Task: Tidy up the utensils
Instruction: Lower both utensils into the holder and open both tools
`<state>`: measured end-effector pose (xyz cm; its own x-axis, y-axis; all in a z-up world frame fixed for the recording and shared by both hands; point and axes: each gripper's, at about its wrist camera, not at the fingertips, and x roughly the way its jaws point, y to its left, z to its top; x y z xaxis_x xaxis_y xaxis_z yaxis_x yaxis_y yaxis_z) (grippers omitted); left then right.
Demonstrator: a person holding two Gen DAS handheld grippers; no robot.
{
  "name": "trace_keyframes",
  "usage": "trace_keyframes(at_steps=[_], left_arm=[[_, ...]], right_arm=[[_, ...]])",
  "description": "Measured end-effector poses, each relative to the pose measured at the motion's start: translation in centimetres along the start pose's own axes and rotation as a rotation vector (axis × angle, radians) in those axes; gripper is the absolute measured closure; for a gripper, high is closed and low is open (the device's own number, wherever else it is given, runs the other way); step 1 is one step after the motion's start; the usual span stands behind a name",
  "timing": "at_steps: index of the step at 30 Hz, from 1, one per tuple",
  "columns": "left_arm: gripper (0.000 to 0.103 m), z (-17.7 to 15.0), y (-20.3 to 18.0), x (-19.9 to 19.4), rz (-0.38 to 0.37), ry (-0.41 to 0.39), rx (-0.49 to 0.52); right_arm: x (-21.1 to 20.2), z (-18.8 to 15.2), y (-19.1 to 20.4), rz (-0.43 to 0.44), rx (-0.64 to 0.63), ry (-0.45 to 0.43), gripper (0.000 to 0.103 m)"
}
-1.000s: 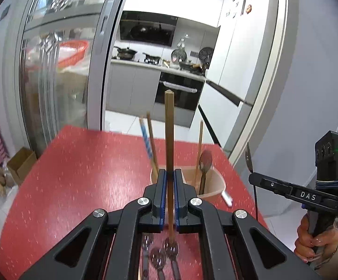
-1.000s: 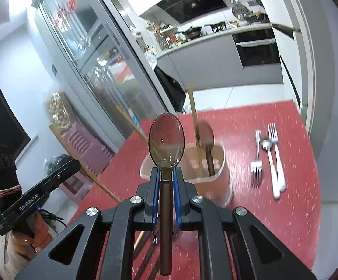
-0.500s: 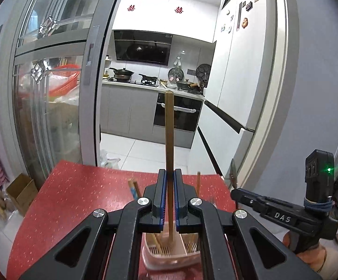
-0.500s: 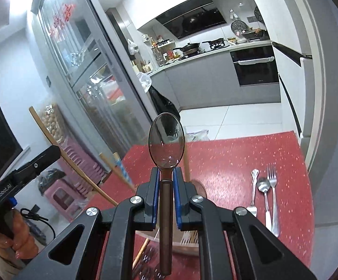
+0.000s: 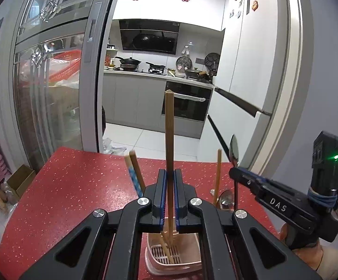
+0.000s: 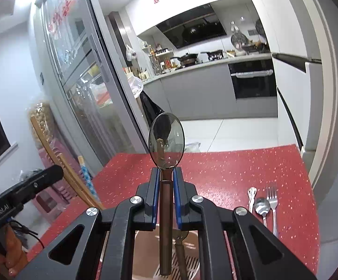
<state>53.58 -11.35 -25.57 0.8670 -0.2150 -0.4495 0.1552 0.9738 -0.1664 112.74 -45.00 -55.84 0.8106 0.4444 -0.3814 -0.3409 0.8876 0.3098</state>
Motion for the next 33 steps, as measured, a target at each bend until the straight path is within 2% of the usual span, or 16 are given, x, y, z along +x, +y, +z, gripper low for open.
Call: trace_keyframes(at_steps=[9,16,26,33], left_arm=[[0.073,-2.9,-1.2,1.4,0.065,0.025,0.07],[0.073,-4.3,-1.3,1.7,0.097,0.027,0.089],[0.073,-5.7,-0.9,3.2,0.105,0.102,0.078],[0.073,-6.2,-0.4,2.3,0.131,0.109,0.065]], right_arm=[[0.4,-2.3,0.5,-0.018,-0.098,-0.039,0.091],[0.0,-3.8,-0.6,-0.029,-0.104,0.003,0.09],[-0.8,-4.9,-0.4,-0.037,-0.118,0.059,0.09],[-0.6,-5.5,-0.6,-0.027,-0.11,0.125,0.09]])
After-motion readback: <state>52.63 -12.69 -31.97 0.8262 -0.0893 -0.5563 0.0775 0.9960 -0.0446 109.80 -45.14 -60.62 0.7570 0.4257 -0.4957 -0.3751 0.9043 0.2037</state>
